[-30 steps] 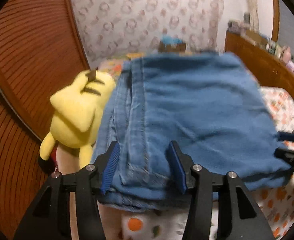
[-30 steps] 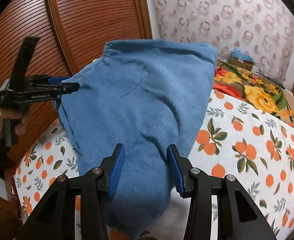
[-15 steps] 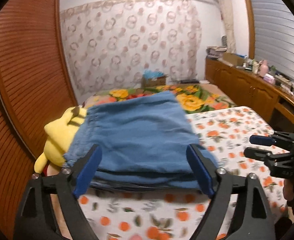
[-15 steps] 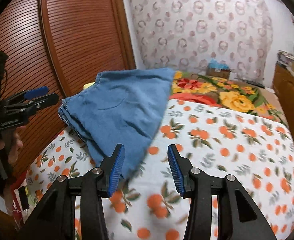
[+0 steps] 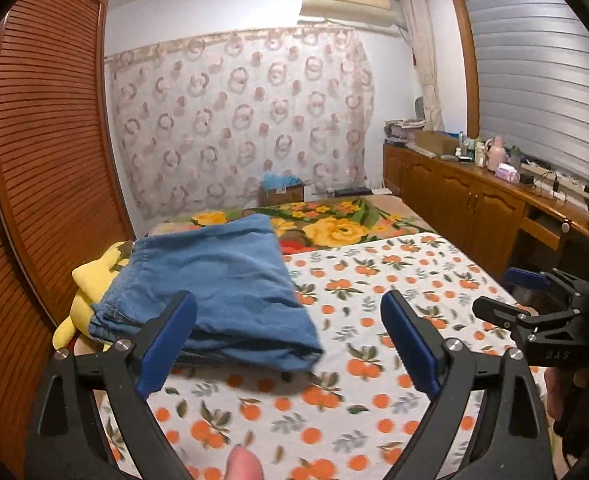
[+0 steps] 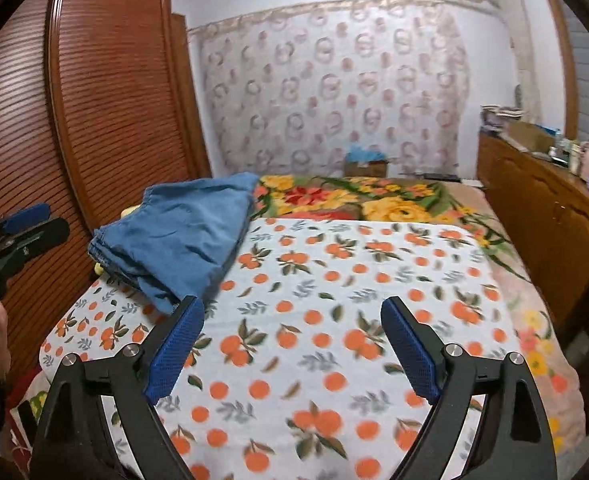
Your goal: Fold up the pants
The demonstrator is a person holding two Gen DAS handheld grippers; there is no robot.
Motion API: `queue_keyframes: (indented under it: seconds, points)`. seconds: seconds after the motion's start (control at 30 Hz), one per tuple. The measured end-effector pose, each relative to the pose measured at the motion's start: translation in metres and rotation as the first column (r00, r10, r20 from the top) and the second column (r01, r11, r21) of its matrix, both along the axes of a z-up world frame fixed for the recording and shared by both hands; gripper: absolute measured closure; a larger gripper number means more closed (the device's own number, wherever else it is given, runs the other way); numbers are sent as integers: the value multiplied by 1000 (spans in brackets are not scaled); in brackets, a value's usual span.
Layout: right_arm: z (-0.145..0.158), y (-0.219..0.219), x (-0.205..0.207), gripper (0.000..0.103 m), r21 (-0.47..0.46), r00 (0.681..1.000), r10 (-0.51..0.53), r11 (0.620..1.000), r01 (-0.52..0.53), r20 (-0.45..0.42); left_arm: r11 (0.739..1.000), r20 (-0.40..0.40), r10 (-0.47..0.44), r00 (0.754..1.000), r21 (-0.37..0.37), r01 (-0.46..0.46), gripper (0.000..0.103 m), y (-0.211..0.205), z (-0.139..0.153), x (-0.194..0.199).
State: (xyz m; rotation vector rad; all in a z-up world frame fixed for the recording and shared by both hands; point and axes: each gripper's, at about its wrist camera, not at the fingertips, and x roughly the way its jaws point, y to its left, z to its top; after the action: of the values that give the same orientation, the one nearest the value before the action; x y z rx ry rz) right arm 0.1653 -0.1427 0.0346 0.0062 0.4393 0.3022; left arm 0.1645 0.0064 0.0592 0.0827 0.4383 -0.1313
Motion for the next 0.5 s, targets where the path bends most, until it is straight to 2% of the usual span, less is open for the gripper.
queue_keyframes:
  seconds: [0.3,0.43,0.5]
  points:
    - [15,-23,-70,12,6,993,-76,997,76,91,997,21,-52,998,-52,53,10,-30,-5,-47]
    - [15,-18,-89,12,4,989,-83,997,83,120,998,25,-40,999,-53,41,10,-36,-8,-62]
    - [11,-13,-94,12,3,987,-88,996,88,132,999,35,-32,999,-31,33,10,-39,-10,-68]
